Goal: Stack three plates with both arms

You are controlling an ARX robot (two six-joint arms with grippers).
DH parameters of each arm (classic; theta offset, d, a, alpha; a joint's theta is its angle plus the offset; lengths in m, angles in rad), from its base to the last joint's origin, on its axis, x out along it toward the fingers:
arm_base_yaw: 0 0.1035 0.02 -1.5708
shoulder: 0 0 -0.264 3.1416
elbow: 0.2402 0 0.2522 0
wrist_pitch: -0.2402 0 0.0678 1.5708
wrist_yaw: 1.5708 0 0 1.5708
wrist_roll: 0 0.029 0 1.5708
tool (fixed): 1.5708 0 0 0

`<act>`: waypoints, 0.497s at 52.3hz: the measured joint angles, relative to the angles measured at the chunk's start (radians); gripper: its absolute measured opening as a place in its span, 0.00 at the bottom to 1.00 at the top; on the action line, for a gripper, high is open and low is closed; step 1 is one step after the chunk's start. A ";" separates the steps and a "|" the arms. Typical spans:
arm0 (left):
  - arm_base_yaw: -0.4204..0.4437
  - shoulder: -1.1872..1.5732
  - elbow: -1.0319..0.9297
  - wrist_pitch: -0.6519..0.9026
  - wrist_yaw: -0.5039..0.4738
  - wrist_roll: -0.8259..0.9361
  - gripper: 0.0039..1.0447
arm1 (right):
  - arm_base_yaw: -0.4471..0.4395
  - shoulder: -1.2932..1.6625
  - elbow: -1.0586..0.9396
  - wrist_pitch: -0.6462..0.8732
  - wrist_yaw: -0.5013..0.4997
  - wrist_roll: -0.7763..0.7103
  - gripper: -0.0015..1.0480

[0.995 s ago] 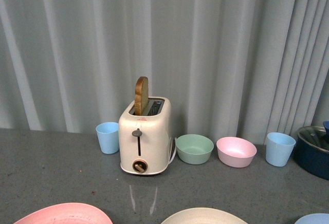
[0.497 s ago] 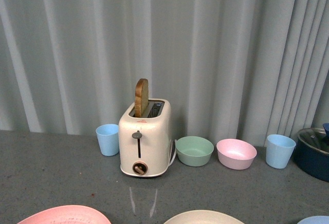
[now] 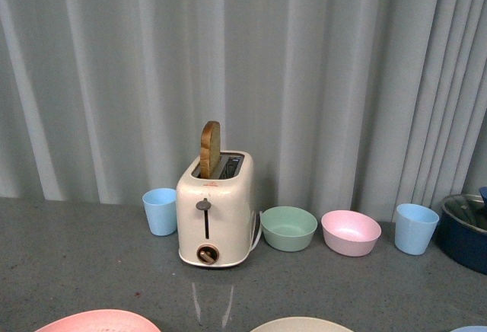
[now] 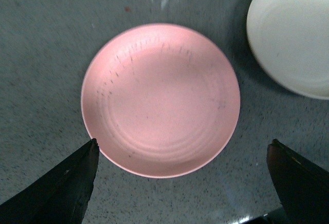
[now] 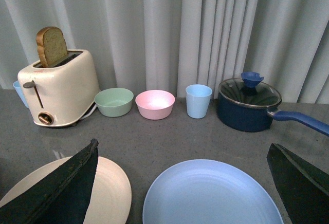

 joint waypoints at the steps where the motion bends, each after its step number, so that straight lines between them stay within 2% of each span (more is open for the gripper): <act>1: 0.002 0.073 0.036 -0.010 -0.019 0.029 0.94 | 0.000 0.000 0.000 0.000 0.000 0.000 0.93; 10: 0.037 0.429 0.259 -0.051 -0.151 0.170 0.94 | 0.000 0.000 0.000 0.000 0.000 0.000 0.93; 19: 0.070 0.586 0.354 -0.071 -0.217 0.219 0.94 | 0.000 0.000 0.000 0.000 0.000 0.000 0.93; 26: 0.087 0.666 0.388 -0.078 -0.223 0.206 0.94 | 0.000 0.000 0.000 0.000 0.000 0.000 0.93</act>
